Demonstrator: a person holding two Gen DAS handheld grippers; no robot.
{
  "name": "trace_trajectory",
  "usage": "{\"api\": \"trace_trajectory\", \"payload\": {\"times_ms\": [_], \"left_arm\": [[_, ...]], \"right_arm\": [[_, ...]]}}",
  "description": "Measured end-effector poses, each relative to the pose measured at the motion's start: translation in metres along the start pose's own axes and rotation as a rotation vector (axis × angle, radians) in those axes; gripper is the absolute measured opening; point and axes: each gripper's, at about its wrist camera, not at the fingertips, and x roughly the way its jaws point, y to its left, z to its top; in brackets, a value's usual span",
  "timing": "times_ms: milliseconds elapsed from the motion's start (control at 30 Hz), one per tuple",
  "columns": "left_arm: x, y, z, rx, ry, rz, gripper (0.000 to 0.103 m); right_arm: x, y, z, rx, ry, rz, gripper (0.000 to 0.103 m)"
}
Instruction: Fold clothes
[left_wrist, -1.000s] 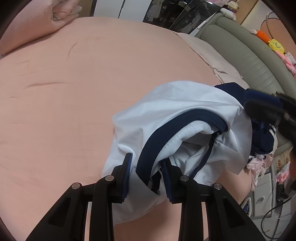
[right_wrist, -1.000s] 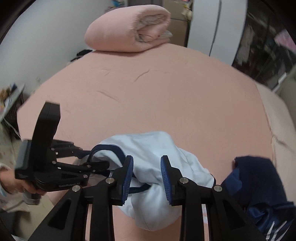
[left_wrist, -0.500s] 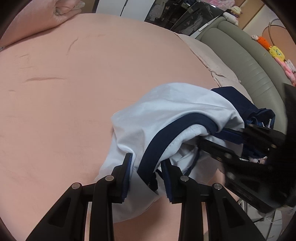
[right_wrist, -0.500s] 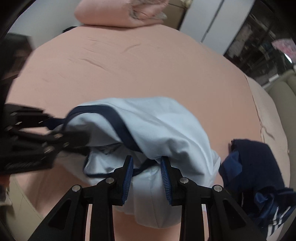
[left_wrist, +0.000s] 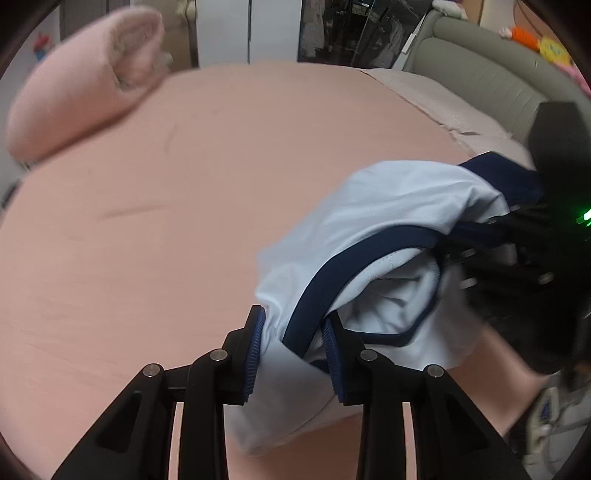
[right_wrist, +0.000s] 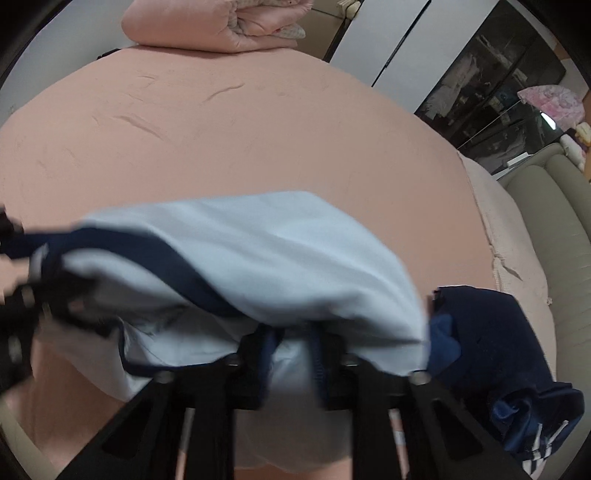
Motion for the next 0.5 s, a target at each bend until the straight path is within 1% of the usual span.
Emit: {"api": "trace_trajectory", "payload": {"times_ms": [33, 167, 267, 333, 400, 500], "left_arm": [[-0.001, 0.000, 0.000, 0.014, -0.006, 0.022, 0.031], [-0.009, -0.001, -0.002, 0.048, -0.016, 0.074, 0.031], [-0.023, 0.007, -0.012, 0.068, -0.032, 0.108, 0.031], [-0.018, -0.004, -0.006, 0.088, -0.029, 0.122, 0.031], [-0.019, -0.004, -0.008, 0.102, -0.029, 0.133, 0.031], [-0.018, 0.002, -0.009, 0.084, -0.022, 0.138, 0.031]], "right_arm": [[-0.002, -0.004, -0.001, -0.002, -0.006, -0.010, 0.009], [-0.005, -0.017, -0.003, -0.001, -0.029, -0.065, 0.008], [-0.012, -0.024, -0.005, -0.011, -0.068, -0.129, 0.008], [-0.021, -0.030, -0.007, -0.006, -0.100, -0.146, 0.008], [-0.025, -0.037, -0.005, 0.003, -0.122, -0.157, 0.008], [-0.027, -0.054, -0.001, 0.044, -0.137, -0.168, 0.008]]}}
